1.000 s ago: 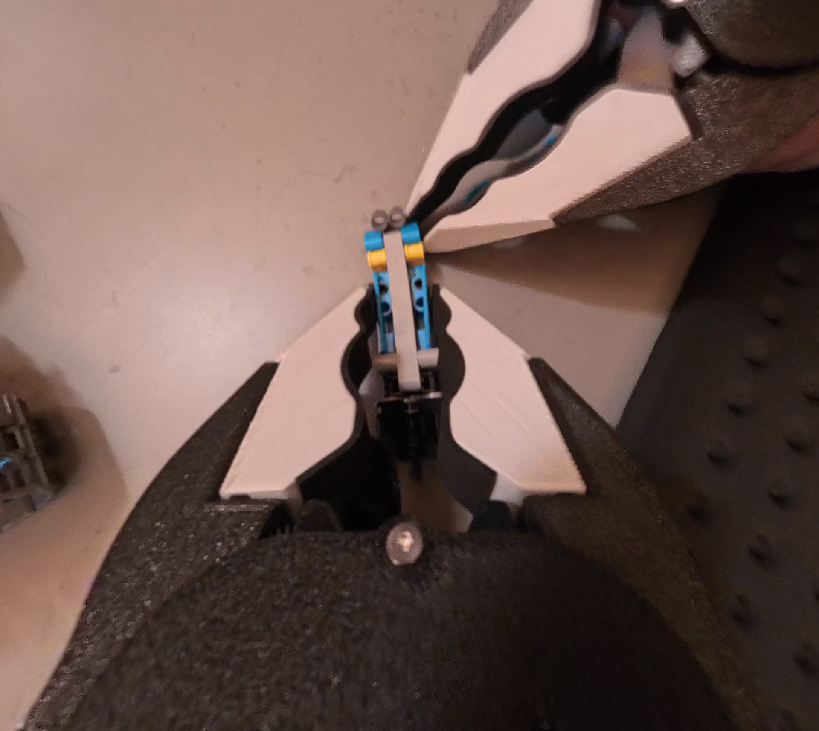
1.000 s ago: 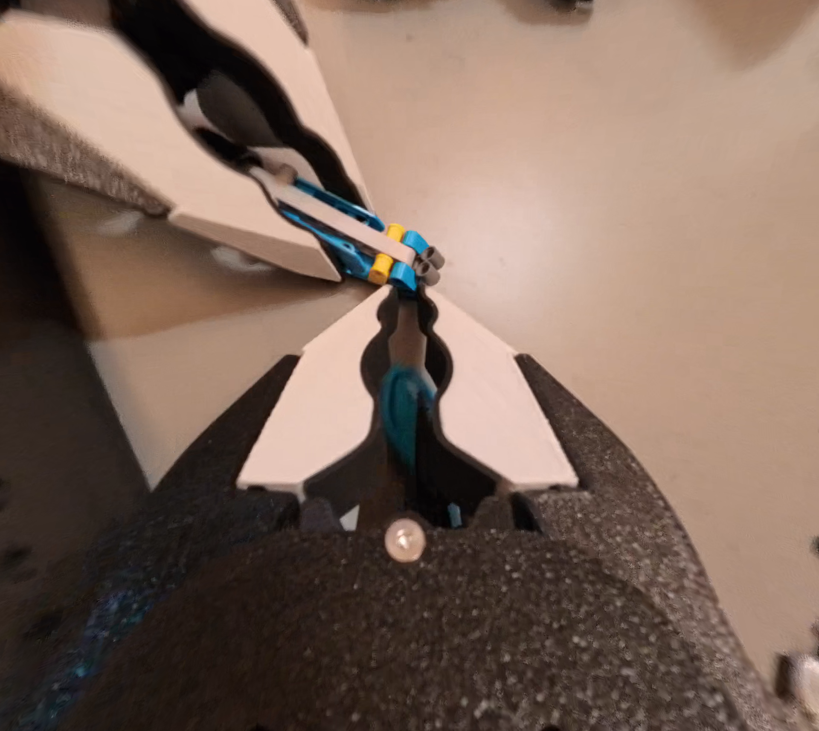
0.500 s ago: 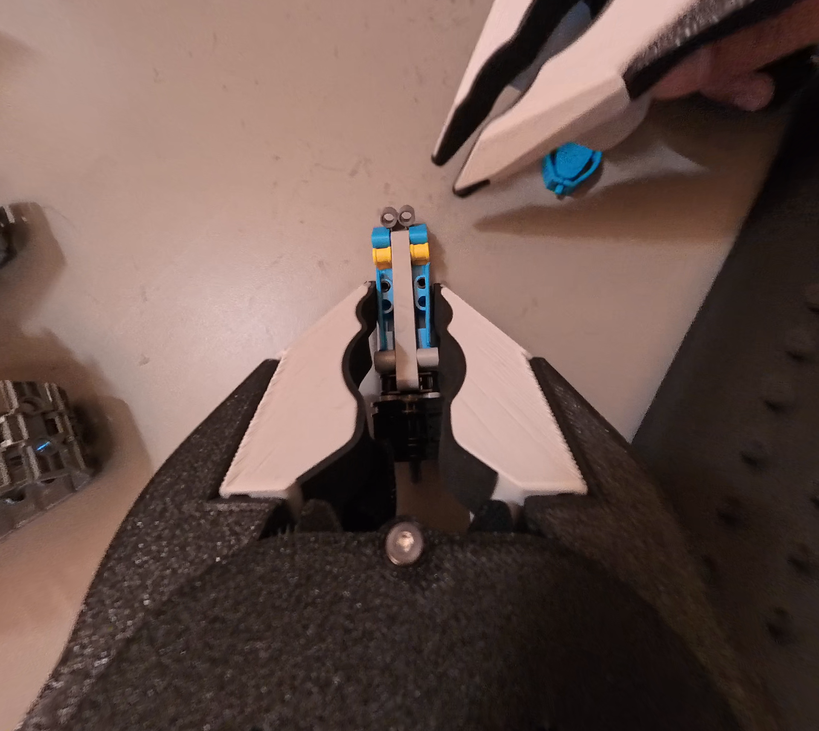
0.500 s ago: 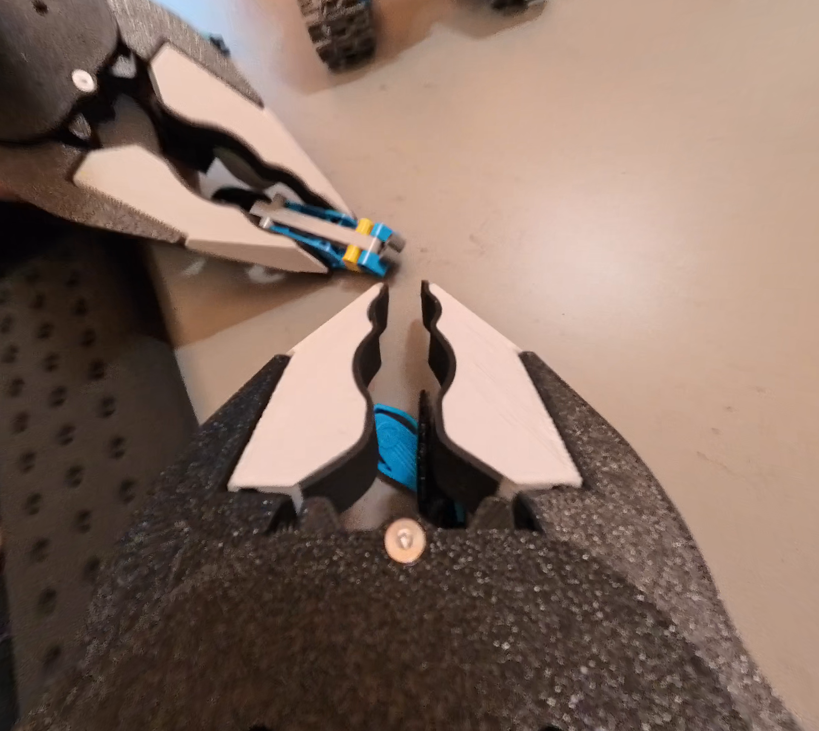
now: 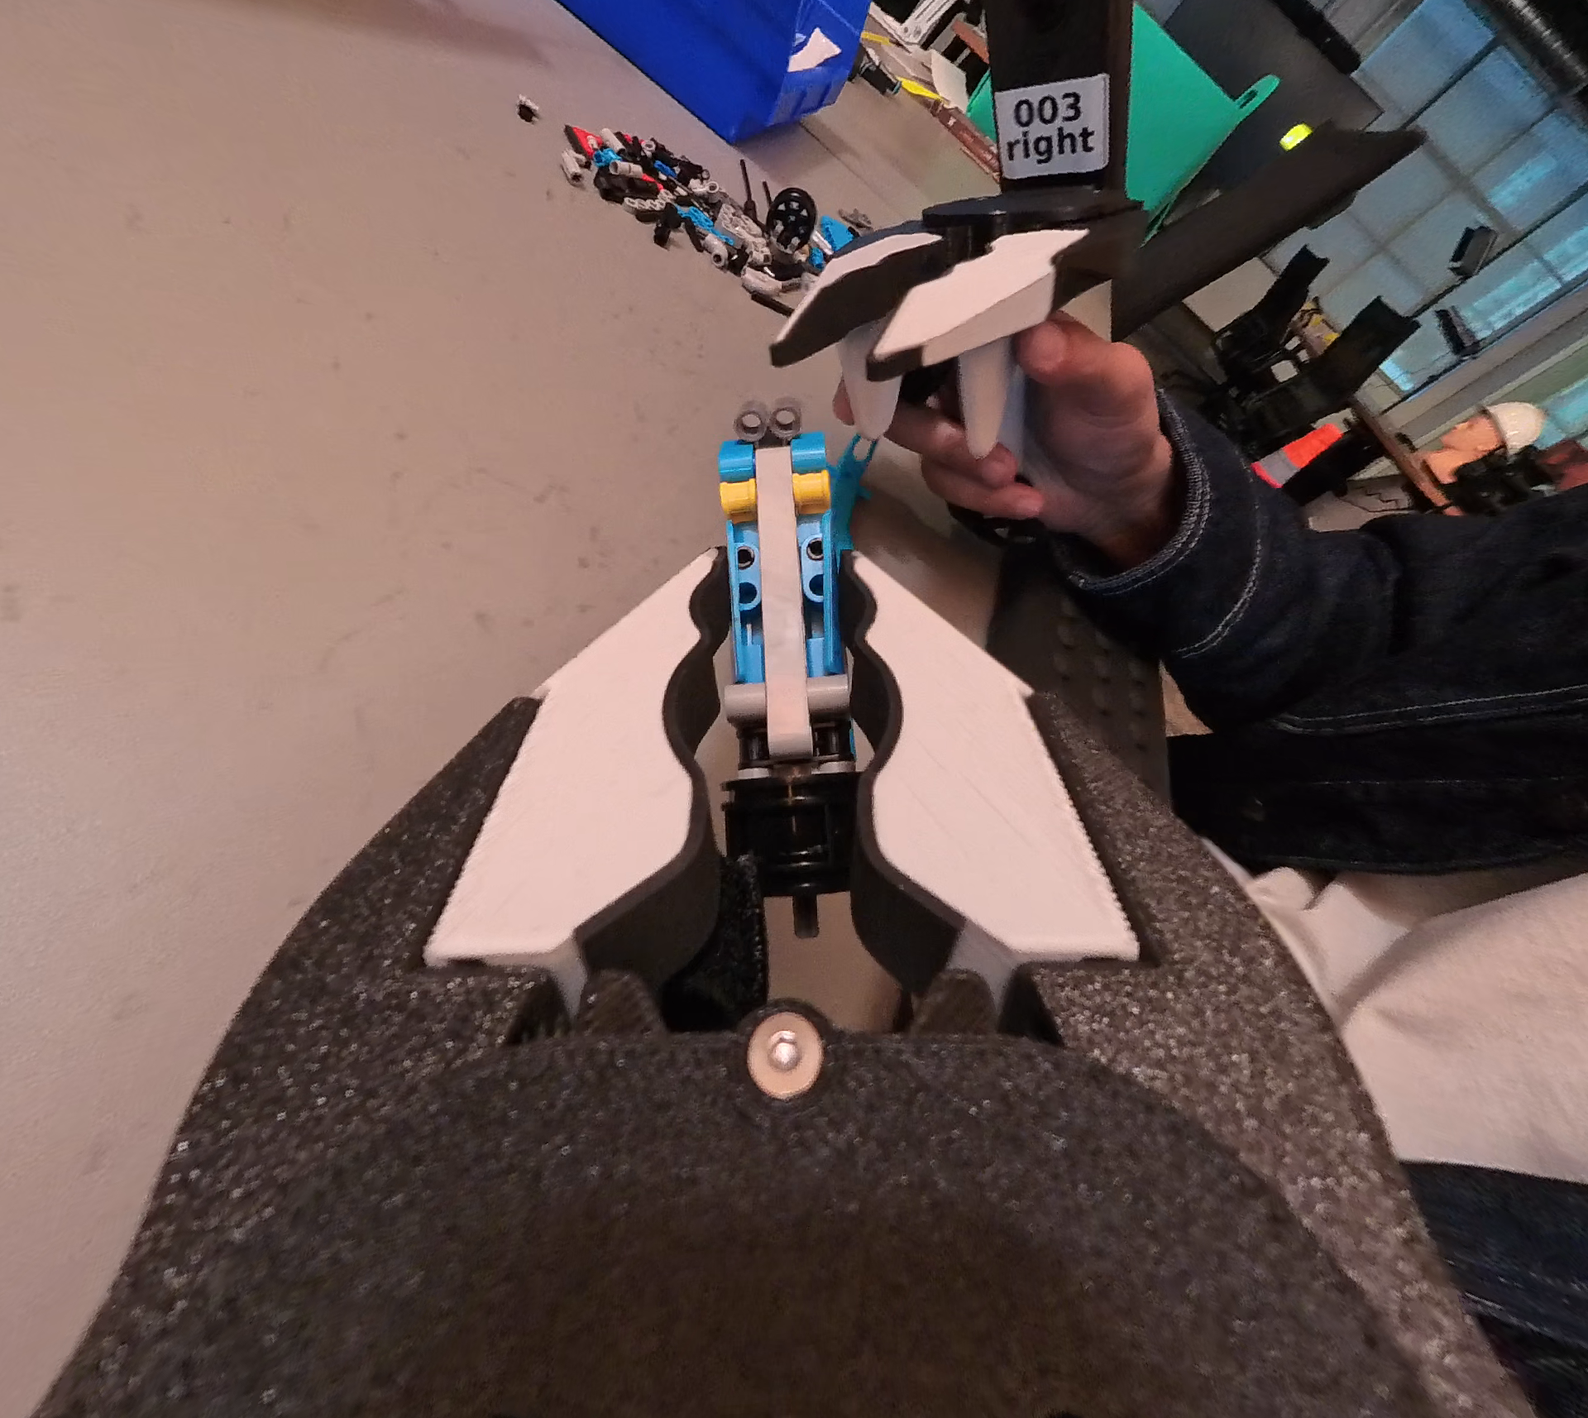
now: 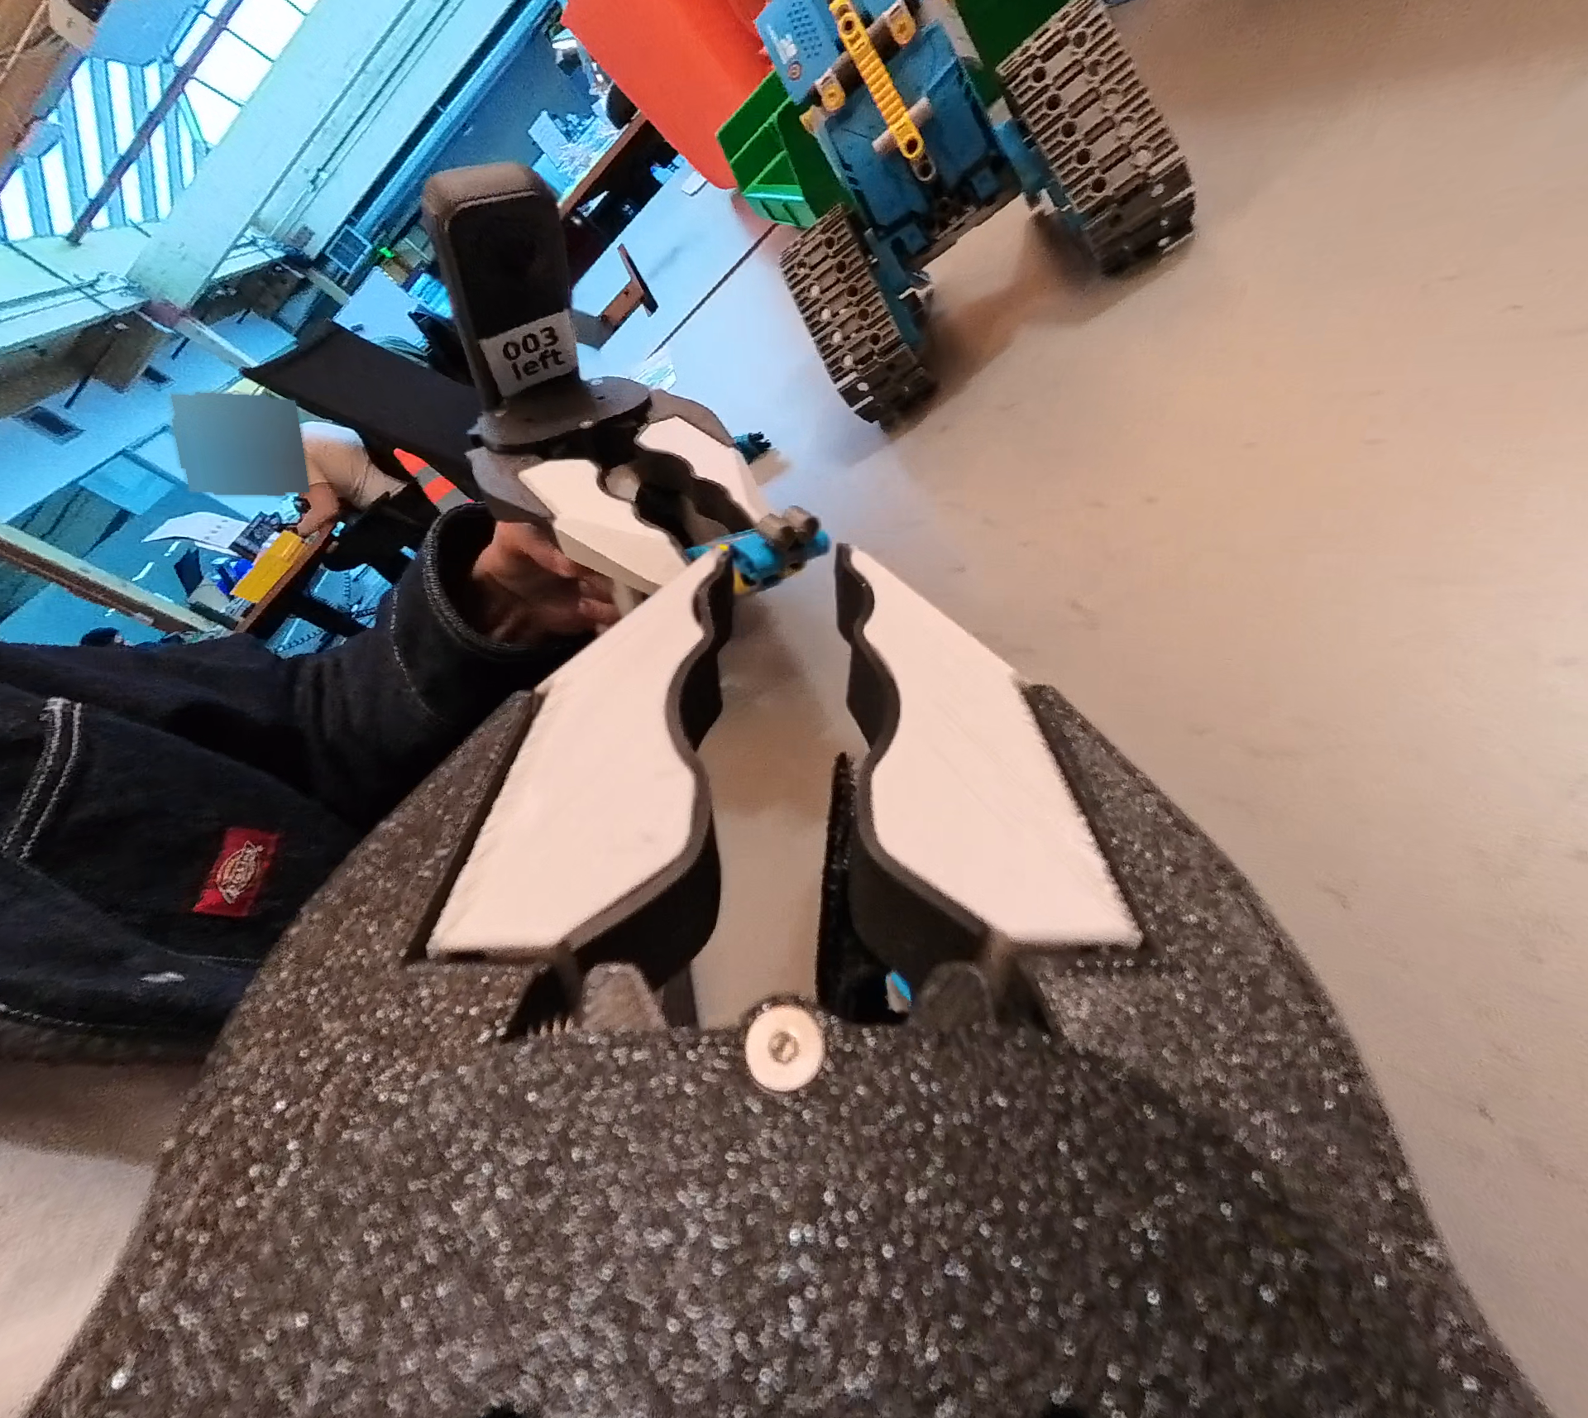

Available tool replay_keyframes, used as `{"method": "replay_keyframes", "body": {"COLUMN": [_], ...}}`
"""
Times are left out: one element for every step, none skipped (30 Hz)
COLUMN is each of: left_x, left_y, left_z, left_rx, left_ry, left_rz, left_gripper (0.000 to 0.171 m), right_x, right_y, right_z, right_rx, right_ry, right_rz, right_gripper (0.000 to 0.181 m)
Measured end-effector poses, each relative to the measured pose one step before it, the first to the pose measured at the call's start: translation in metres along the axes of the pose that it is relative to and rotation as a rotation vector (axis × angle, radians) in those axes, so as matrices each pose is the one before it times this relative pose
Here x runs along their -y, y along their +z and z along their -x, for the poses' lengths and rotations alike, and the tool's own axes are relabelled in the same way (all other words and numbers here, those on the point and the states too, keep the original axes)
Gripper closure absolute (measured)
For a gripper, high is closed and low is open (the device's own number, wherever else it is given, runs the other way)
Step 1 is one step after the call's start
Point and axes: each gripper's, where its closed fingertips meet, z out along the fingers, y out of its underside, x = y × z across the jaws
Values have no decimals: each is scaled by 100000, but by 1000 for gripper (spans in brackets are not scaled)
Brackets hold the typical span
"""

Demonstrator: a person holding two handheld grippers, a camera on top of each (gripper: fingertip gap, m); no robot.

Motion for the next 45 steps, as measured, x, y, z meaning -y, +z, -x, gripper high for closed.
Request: {"method": "replay_keyframes", "body": {"left_x": [-89,-167,-130,67,306,469,481,314,176,203,281,201,65,67,119,47,-24,-33,-51,-25,10,-28,-84,-12,100,143,13,-286,-545,-611,-772,-1069,-978,-327,155,64,-62,-17,20,-69,-80,-50,-7,19,60], "left_y": [89,120,116,68,5,-28,-33,-28,-51,-112,-156,-114,-55,-34,-26,7,26,9,19,6,-5,18,33,24,-10,-43,6,65,104,148,229,325,304,106,-99,-74,-9,-8,5,50,71,47,13,-16,-43], "left_z": [244,470,592,470,116,-272,-456,-230,45,134,160,84,33,70,22,-9,26,21,-15,87,129,52,18,13,1,-28,-102,44,316,164,-379,-465,-34,67,-341,-533,-235,7,-62,-97,-31,33,58,35,56], "left_rx": [4449,7743,10528,11190,9054,5125,1865,1355,1811,1472,1052,409,470,1292,1337,987,989,615,187,582,1076,678,246,146,82,-700,-2386,-2850,-2225,-4267,-8706,-9837,-6830,-4591,-5480,-5747,-2979,-434,-368,-534,-308,-2,-60,-294,-296], "left_ry": [5406,10137,15038,17957,17018,12535,7305,4060,2799,1609,431,14,846,2305,2615,1936,1585,1163,313,4,411,407,63,5,-102,-1383,-4469,-7210,-8644,-10647,-13688,-14845,-11845,-7184,-4705,-4484,-3158,-850,202,147,-162,-353,-563,-739,-867], "left_rz": [653,1363,1606,850,-371,-1300,-1596,-841,-369,-1022,-1530,-1132,-505,-362,-467,8,429,303,247,415,379,457,602,221,-505,-904,-391,1188,2409,2161,2739,4897,5262,2032,-1076,-690,87,-10,-47,407,638,395,39,-129,-388], "left_gripper": [148,148,148,148,147,147,147,147,147,147,147,147,147,147,147,147,147,147,147,147,147,148,147,147,147,147,148,148,148,147,148,148,147,148,148,148,148,148,148,148,148,148,148,148,148], "right_x": [-101,-111,-77,-38,-54,-136,-209,-181,-108,-67,-104,-59,61,96,85,-11,-25,-8,4,123,156,53,12,9,36,47,123,302,274,188,105,-145,-788,-1513,-1868,-1826,-1623,-1310,-1008,-808,-618,-408,32,96,101], "right_y": [73,54,47,39,66,93,111,110,102,84,68,42,-11,-37,-56,-33,25,44,33,72,105,92,48,-1,-31,-69,-162,-322,-502,-592,-527,-308,-118,-29,-44,-87,-153,-232,-294,-269,-135,22,43,64,92], "right_z": [79,-39,61,116,139,51,-90,-80,187,216,14,-28,99,101,62,21,-50,18,67,30,220,180,-48,18,178,213,47,-227,-456,-701,-757,-533,-241,-229,-303,-293,-37,54,-231,-290,-69,-5,-6,201,319], "right_rx": [681,252,815,1153,1177,521,-477,-453,1008,1162,53,-144,647,782,653,466,-185,-70,-51,-546,813,1034,1,621,1529,1507,-102,-2406,-4362,-6330,-6785,-5027,-2636,-2017,-2122,-1654,225,619,-1499,-2105,-1063,-1100,-1588,-225,800], "right_ry": [691,752,756,758,681,506,163,-168,-11,50,-121,-104,293,355,526,387,221,-224,-665,-763,-252,400,494,685,764,39,-944,-2459,-3984,-5407,-6687,-7127,-7169,-7393,-6816,-4450,-2595,-1813,-1411,-1686,-2093,-2104,-2615,-2600,-1740], "right_rz": [437,475,374,217,224,696,1058,959,535,354,534,345,-433,-602,-509,8,-11,-83,-113,-1058,-1419,-658,-180,-79,-78,211,185,-531,58,595,1142,2812,6381,9700,10079,8348,6445,4291,3289,3128,2856,2173,338,411,591], "right_gripper": [159,158,158,157,157,157,157,157,157,157,157,156,157,157,158,158,158,159,161,163,166,171,171,171,170,168,164,162,160,159,159,158,155,149,141,137,136,134,131,132,132,133,135,140,146]}}
